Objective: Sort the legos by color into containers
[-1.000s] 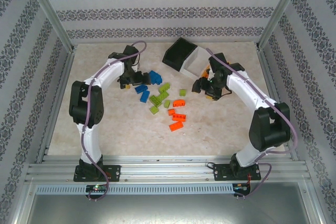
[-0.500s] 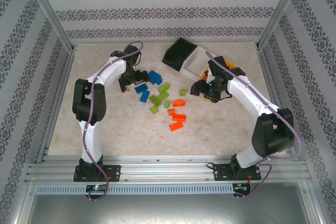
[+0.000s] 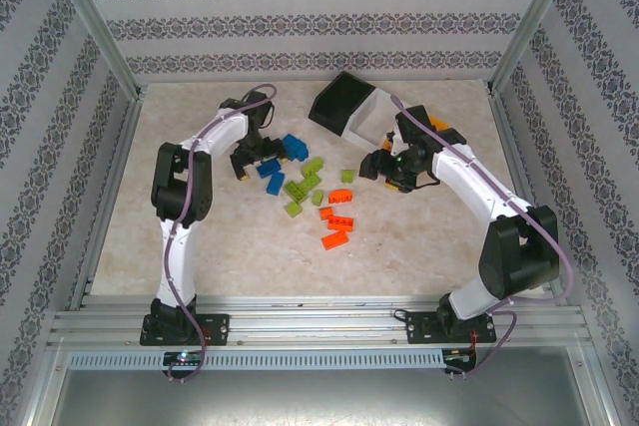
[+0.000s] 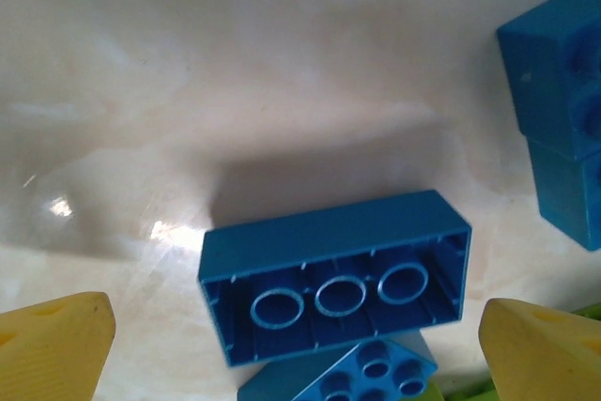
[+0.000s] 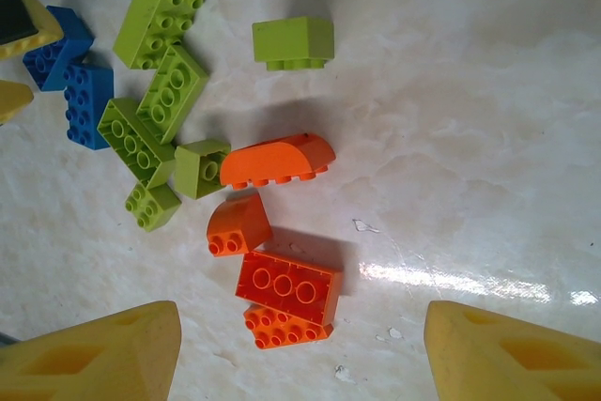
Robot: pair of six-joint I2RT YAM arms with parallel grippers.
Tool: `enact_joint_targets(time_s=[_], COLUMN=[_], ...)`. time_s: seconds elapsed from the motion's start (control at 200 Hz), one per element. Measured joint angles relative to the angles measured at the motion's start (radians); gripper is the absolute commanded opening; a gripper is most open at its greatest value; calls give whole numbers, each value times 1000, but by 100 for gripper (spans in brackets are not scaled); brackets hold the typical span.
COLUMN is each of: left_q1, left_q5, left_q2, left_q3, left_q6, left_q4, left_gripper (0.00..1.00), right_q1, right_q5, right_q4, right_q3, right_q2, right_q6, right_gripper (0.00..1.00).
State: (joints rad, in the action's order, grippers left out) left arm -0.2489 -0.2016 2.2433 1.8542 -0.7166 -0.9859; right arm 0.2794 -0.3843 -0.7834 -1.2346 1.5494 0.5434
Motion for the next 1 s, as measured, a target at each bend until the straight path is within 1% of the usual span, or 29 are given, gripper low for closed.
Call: enact_joint_targets(time_s=[0.2, 0.28, 0.38, 0.435, 0.739, 0.794, 0.904, 0.999], left_q1=[0, 0, 0, 0, 0, 0, 0, 2], left_q5=[0, 0, -3, -3, -3, -3, 2, 3], left_q2=[64, 81, 88, 88, 89, 89, 88, 74], left_q3=[71, 97, 104, 104, 104, 102, 87, 66], left_q6=[0, 1, 1, 0, 1, 1, 5, 8], left_q4=[-5, -14, -17, -20, -28, -29, -27, -16], left_gripper=[99, 94, 86, 83, 82, 80, 71, 67], right_q1=[0, 0, 0, 0, 0, 0, 0, 0], right_q5=[-8, -10, -10, -10, -10, -9, -9, -6], right_q4=[18, 18, 17, 16, 14, 14, 14, 14], right_q3=[19, 21, 21, 21, 21, 21, 21, 21], right_q2=[0, 0, 0, 0, 0, 0, 0, 0], right_q6=[12, 11, 11, 10, 10, 10, 10, 10], right_gripper=[70, 70, 70, 70, 70, 70, 70, 70])
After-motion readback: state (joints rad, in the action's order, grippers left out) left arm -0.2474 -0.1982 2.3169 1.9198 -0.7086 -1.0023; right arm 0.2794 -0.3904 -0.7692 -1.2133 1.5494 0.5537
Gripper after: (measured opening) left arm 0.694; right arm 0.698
